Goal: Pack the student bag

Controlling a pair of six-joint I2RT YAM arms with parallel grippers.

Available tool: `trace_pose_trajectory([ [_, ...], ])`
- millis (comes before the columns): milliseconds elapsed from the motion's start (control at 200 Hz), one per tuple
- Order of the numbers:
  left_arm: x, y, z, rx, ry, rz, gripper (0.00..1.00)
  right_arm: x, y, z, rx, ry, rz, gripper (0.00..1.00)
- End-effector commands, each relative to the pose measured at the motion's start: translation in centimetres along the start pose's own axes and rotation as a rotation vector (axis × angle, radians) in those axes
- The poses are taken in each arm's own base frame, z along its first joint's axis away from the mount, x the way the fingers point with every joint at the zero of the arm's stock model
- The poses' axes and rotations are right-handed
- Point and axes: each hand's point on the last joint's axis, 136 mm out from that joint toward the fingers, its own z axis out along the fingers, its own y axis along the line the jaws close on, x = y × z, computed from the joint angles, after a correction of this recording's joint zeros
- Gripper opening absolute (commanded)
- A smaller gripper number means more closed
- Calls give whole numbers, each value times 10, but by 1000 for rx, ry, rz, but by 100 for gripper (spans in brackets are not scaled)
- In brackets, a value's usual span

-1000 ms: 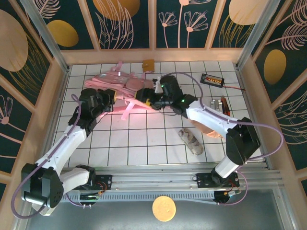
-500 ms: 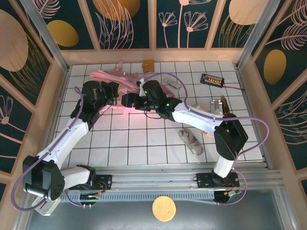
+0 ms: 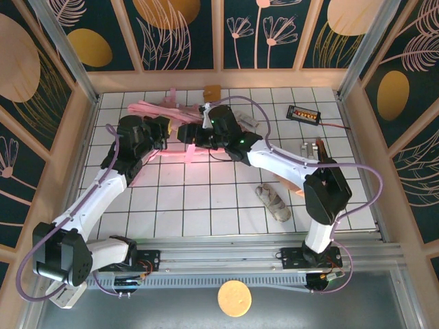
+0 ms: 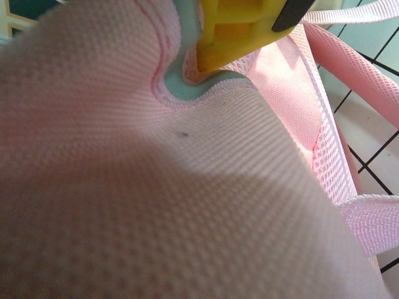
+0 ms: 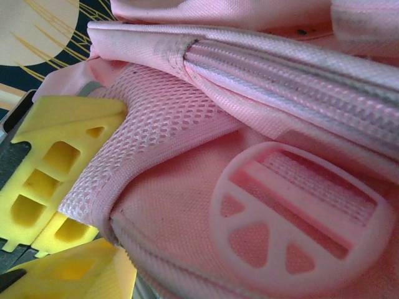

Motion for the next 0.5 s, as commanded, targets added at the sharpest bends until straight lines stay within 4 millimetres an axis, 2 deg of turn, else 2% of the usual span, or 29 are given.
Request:
trace_pose_trajectory([
  [0, 29, -56, -9, 169, 125, 14, 0, -29, 20, 3, -81, -68, -35, 59],
  [40, 30, -58, -9, 171, 128, 17, 0, -31, 20, 3, -84, -72, -32, 59],
  [220, 32, -55, -5, 158, 131, 19, 0, -40, 22, 3, -90, -89, -34, 46],
  [465, 38, -50, -2, 144, 145, 22, 0, -48, 13, 5, -35, -103, -18, 43],
  [475, 40, -60, -4, 162, 148, 26, 0, -49, 13, 5, -34, -103, -18, 43],
  [495, 41, -63, -5, 169, 150, 28, 0, -49, 13, 5, -33, -103, -17, 42],
])
